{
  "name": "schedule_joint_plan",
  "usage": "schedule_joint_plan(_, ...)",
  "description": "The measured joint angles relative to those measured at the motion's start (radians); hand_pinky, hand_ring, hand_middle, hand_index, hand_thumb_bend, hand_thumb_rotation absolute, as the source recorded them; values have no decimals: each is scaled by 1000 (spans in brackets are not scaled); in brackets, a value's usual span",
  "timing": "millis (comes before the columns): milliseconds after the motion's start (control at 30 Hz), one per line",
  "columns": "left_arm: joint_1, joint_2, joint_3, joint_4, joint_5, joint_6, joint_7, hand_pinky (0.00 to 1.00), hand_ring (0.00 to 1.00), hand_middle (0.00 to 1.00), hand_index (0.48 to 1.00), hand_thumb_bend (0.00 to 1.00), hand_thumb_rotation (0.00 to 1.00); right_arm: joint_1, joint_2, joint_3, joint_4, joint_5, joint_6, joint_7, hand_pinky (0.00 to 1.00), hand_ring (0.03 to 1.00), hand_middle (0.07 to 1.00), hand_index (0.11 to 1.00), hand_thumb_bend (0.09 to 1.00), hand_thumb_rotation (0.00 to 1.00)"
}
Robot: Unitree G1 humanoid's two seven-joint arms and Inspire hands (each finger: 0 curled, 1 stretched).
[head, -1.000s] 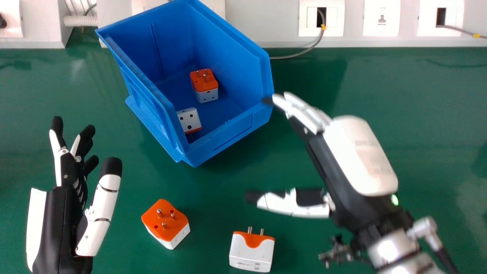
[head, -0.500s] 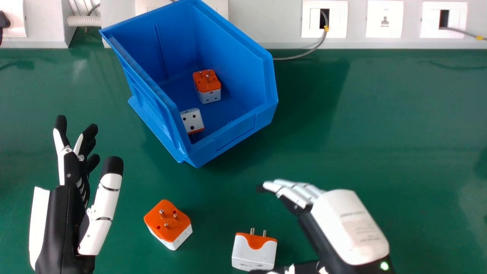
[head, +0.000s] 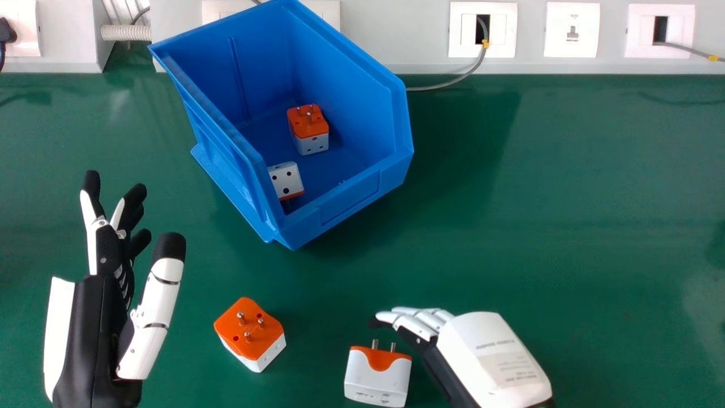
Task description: Pick all objects and put in blue box
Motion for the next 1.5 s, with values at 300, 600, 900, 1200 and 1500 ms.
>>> schedule_joint_plan(300, -1, 5, 1, 0, -1, 0, 0, 932, 958, 952, 946, 471, 814, -94, 32, 32, 140, -47, 43, -37, 633, 763, 779, 763, 586, 334)
schedule_joint_plan(600, -9, 7, 1, 0, -9, 0, 0, 938, 960, 950, 942, 491, 815, -160, 47, 70, 196, -69, 86, -64, 631, 757, 777, 758, 540, 324)
schedule_joint_plan(900, -14, 10, 0, 0, -19, 2, -3, 944, 963, 952, 943, 498, 807, -205, 53, 91, 254, -58, 90, -109, 277, 397, 461, 525, 510, 5)
schedule_joint_plan(1200, -22, 12, 1, 0, -25, 4, -3, 951, 969, 954, 944, 529, 782, -251, 62, 71, 255, 77, 65, -12, 171, 228, 294, 473, 485, 152)
schedule_joint_plan(1500, -31, 12, 1, 0, -32, 4, -3, 950, 965, 950, 941, 538, 782, -256, 67, 65, 239, 84, 77, 14, 164, 213, 283, 470, 484, 149)
